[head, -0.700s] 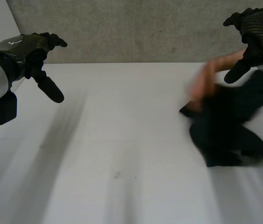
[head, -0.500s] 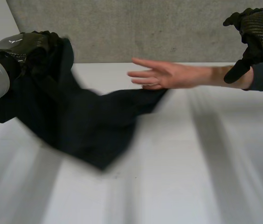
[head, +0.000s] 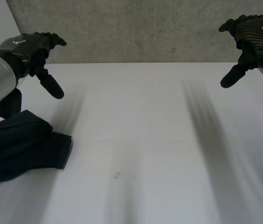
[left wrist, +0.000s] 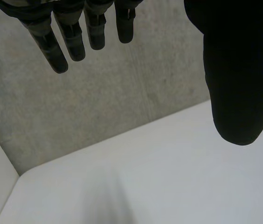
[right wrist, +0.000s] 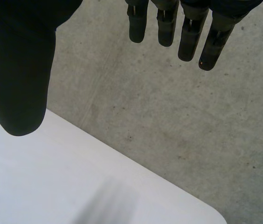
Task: Fold the shorts.
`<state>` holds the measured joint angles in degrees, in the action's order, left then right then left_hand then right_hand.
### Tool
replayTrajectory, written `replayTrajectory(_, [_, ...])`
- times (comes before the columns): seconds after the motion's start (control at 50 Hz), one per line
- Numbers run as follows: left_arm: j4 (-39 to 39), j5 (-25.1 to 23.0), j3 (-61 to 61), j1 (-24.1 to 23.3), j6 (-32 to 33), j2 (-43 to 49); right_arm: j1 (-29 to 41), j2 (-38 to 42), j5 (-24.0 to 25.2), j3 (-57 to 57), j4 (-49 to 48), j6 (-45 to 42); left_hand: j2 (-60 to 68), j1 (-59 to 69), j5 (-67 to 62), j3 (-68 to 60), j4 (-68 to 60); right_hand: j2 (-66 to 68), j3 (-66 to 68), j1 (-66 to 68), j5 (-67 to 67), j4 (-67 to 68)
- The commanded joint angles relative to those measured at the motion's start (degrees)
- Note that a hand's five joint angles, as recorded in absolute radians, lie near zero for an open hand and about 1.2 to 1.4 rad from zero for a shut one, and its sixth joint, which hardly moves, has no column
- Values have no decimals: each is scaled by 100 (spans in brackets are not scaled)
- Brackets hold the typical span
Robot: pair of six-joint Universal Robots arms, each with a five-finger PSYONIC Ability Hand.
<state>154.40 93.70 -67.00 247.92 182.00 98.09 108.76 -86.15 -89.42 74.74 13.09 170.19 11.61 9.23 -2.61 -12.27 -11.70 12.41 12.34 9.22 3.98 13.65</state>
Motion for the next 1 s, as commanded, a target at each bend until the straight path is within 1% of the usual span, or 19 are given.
replayTrajectory(0.02, [20, 166, -208, 203, 1319, 509, -4, 159, 56, 128, 1, -362, -56, 183, 156, 121, 65, -241, -234, 78, -398, -365])
replayTrajectory(0.06, [55, 342, -331, 405, 1671, 649, -4, 177, 73, 251, -8, -503, -39, 200, 139, 104, 48, -241, -234, 78, -398, -365])
replayTrajectory(0.18, [502, 921, -743, 976, 2023, 1211, -12, 388, 337, 1006, -367, -917, -22, 216, 122, 88, 31, -241, -234, 78, -398, -365])
replayTrajectory(0.24, [714, 958, -928, 1213, 2163, 1405, -91, 406, 626, 1506, -727, -1074, -22, 216, 122, 88, 31, -241, -234, 78, -398, -365])
replayTrajectory(0.36, [1197, 993, -1201, 1767, 2981, 1765, -100, 423, 908, 2263, -1264, -1330, 313, 551, -213, -247, -304, -241, -234, 78, -398, -365])
replayTrajectory(0.38, [1268, 993, -1201, 1820, 3051, 1818, -100, 432, 935, 2403, -1395, -1348, 614, 852, -514, -549, -605, -241, -234, 78, -398, -365])
replayTrajectory(0.46, [1593, 984, -1122, 1944, 3157, 2117, -100, 493, 935, 2668, -1607, -1365, 3589, 3827, -3489, -3523, -3580, -241, -234, 78, -398, -365])
replayTrajectory(0.48, [1759, 984, -1087, 1944, 3148, 2213, -100, 528, 926, 2695, -1633, -1365, 4910, 5148, -4810, -4844, -4901, -241, -234, 78, -398, -365])
replayTrajectory(0.54, [1918, 984, -1034, 1874, 3166, 2284, -100, 634, 909, 2730, -1695, -1374, 6399, 6637, -6298, -6333, -6390, -241, -234, 78, -398, -365])
replayTrajectory(0.56, [1954, 993, -982, 1778, 3166, 2310, -100, 652, 900, 2730, -1695, -1365, 6835, 7073, -6734, -6769, -6826, -241, -234, 78, -398, -365])
replayTrajectory(0.62, [1971, 993, -833, 1462, 3166, 2311, -118, 652, 882, 2695, -1695, -1365, 6839, 7077, -6739, -6773, -6830, -241, -234, 78, -398, -365])
replayTrajectory(0.72, [2077, 958, -271, 234, 3131, 2162, -337, 634, 882, 2660, -1686, -1339, 6839, 7077, -6739, -6773, -6830, -241, -234, 78, -398, -365])
replayTrajectory(0.78, [2147, 949, -33, -304, 3122, 2030, -513, 617, 873, 2660, -1695, -1286, 6839, 7077, -6739, -6773, -6830, -241, -234, 78, -398, -365])
replayTrajectory(0.8, [2200, 949, 107, -680, 3113, 2003, -548, 617, 865, 2660, -1704, -1277, 6839, 7077, -6739, -6773, -6830, -241, -234, 78, -398, -365])
replayTrajectory(0.86, [2288, 940, 301, -1262, 3078, 2029, -724, 608, 742, 2660, -1765, -1269, 6839, 7077, -6739, -6773, -6830, -241, -234, 78, -398, -365])
replayTrajectory(0.88, [2358, 931, 389, -1612, 3052, 2090, -777, 608, 689, 2642, -1783, -1260, 6839, 7077, -6739, -6773, -6830, -241, -234, 78, -398, -365])
replayTrajectory(0.94, [2498, 879, 442, -2124, 3025, 2345, -935, 599, 469, 2660, -1853, -1190, 6839, 7077, -6739, -6773, -6830, -241, -234, 78, -398, -365])
replayTrajectory(0.96, [2603, 765, 451, -2430, 3017, 2537, -953, 599, 426, 2660, -1862, -1155, 6839, 7077, -6739, -6773, -6830, -241, -234, 78, -398, -365])
replayTrajectory(1.0, [2709, 554, 442, -2713, 3017, 2723, -1005, 599, 329, 2642, -1880, -1041, 6839, 7077, -6739, -6773, -6830, -241, -234, 78, -398, -365])
